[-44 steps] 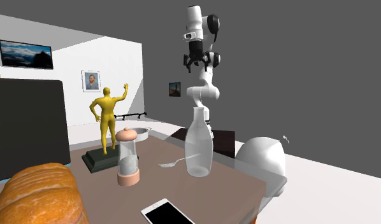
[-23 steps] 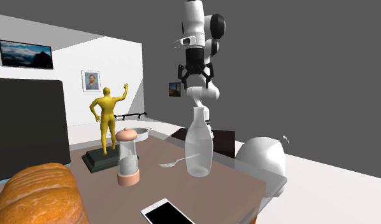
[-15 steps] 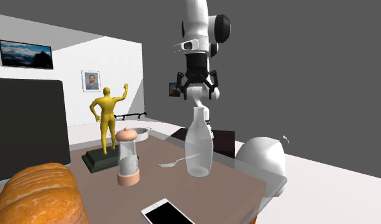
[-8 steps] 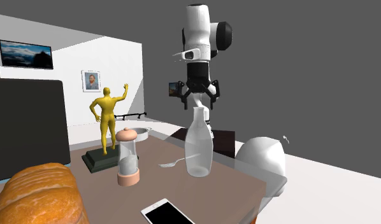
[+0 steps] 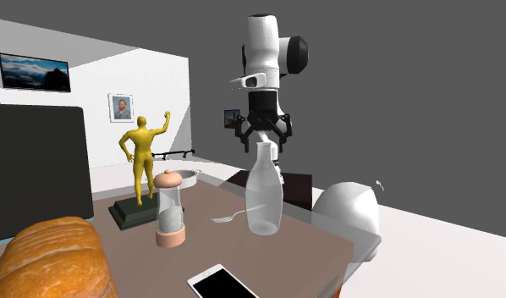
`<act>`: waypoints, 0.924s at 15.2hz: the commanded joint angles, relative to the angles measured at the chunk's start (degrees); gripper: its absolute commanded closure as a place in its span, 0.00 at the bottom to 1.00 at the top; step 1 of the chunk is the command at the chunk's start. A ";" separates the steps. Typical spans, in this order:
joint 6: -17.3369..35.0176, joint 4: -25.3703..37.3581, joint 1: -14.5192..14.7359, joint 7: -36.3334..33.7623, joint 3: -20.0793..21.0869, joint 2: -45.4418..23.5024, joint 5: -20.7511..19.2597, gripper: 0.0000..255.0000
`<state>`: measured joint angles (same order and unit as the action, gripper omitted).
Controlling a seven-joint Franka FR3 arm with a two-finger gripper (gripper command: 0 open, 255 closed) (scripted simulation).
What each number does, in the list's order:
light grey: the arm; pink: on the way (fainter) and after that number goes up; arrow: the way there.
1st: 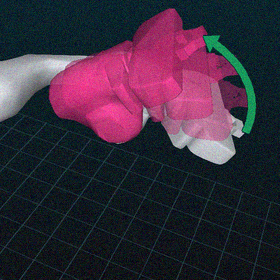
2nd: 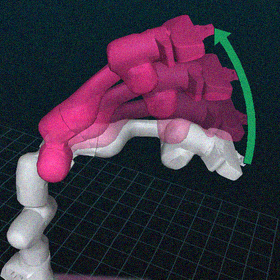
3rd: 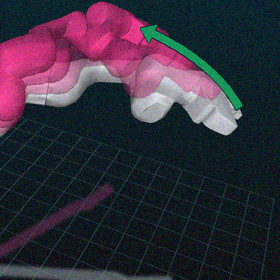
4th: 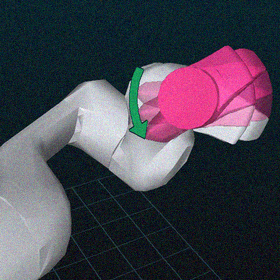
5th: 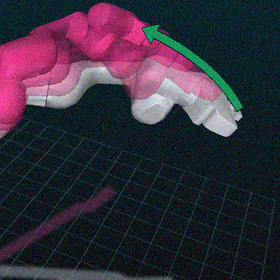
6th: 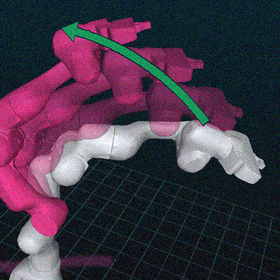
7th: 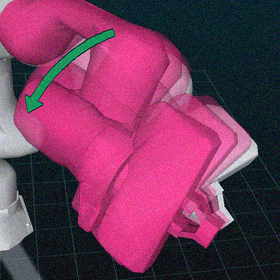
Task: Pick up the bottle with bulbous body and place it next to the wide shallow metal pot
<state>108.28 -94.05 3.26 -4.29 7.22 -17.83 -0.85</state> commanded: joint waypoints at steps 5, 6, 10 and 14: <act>0.01 -0.01 0.00 0.00 0.00 0.00 0.00 1.00; 0.01 -0.02 0.00 0.00 0.00 0.01 0.00 1.00; 0.00 0.01 0.00 0.00 0.00 -0.01 0.00 1.00; -1.39 1.08 0.00 0.00 0.02 0.33 0.04 1.00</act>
<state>107.39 -93.39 3.24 -4.26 7.22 -17.61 -0.82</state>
